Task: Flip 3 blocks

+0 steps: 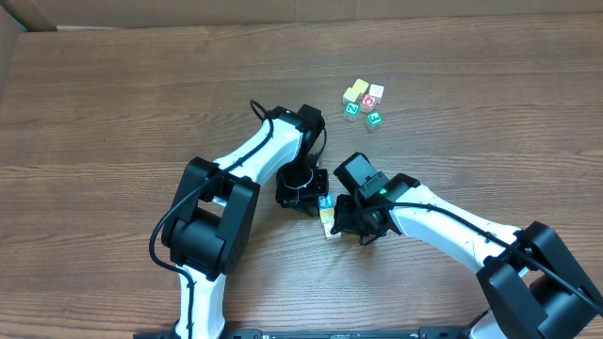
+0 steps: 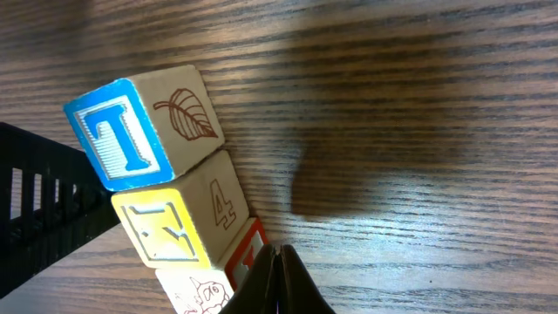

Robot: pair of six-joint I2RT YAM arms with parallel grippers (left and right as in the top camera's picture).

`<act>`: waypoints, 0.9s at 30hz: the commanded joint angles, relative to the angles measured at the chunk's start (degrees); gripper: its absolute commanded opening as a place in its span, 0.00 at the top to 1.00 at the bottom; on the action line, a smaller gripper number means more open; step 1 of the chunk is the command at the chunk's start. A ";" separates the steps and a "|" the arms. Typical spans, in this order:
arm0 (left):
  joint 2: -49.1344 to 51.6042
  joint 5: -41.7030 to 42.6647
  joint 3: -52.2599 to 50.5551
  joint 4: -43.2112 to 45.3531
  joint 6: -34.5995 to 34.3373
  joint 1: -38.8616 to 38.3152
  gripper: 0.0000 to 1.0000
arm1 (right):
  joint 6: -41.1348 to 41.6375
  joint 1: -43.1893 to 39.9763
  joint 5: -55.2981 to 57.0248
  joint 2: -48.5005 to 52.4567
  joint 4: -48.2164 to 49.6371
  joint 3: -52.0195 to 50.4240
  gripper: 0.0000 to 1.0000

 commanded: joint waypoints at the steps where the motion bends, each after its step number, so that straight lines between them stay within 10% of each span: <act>1: -0.24 1.51 -0.44 0.33 0.85 -0.20 0.96 | -0.04 0.22 0.61 0.48 0.09 0.76 0.96; 27: -0.24 1.95 -0.44 1.73 0.83 -0.20 0.96 | -0.02 -0.42 2.75 0.48 -0.42 0.76 0.95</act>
